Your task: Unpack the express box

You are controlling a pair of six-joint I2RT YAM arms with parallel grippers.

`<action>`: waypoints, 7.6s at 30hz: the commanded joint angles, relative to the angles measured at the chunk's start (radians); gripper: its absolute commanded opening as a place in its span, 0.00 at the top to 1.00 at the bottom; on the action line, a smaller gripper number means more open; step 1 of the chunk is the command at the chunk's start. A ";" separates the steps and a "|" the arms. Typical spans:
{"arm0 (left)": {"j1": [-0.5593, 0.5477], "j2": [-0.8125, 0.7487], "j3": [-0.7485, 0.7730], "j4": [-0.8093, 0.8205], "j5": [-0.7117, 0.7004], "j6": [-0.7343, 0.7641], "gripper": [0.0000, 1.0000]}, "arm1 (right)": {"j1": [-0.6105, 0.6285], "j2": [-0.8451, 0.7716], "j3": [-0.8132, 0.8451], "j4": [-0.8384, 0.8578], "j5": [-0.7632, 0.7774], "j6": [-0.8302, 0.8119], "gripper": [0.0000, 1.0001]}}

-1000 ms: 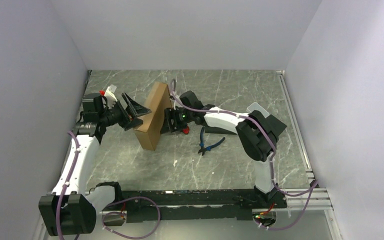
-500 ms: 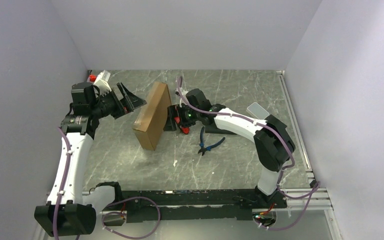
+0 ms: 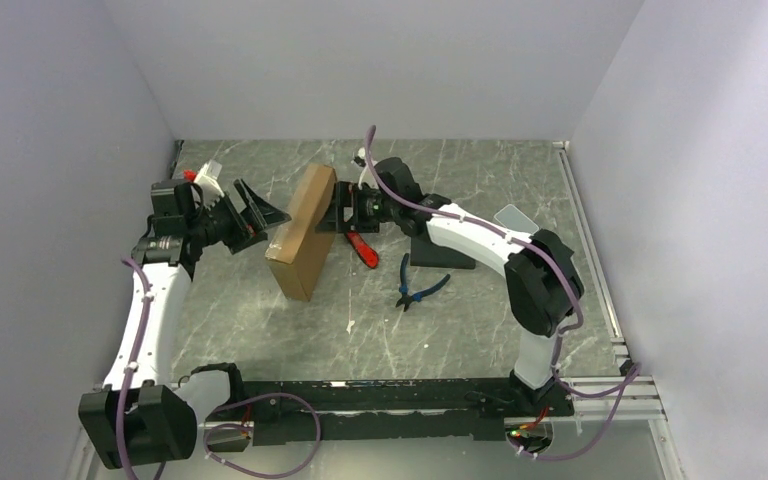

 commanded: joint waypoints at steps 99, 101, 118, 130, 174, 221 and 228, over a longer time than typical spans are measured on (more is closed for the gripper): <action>-0.197 -0.463 0.175 -0.227 -1.085 -0.031 0.01 | 0.452 0.293 0.701 -0.588 0.835 -0.474 0.36; -0.197 -0.463 0.175 -0.226 -1.085 -0.031 0.01 | 0.452 0.276 0.680 -0.578 0.764 -0.532 0.39; -0.197 -0.450 0.148 -0.221 -1.022 -0.043 0.02 | 0.440 -0.129 0.037 -0.225 0.275 -1.183 0.30; -0.197 -0.441 0.112 -0.233 -0.947 -0.065 0.02 | 0.428 -0.055 0.091 -0.267 0.279 -1.227 0.19; -0.197 -0.136 0.549 -0.611 -0.528 0.167 0.01 | 0.001 0.021 0.525 -0.632 0.552 -0.297 0.01; -0.197 -0.158 0.483 -0.513 -0.082 0.056 0.01 | 0.021 0.403 0.631 -0.654 0.649 -0.301 1.00; -0.197 -0.146 0.431 -0.351 -0.005 0.037 0.06 | -0.119 0.029 0.452 -0.544 0.406 -0.037 1.00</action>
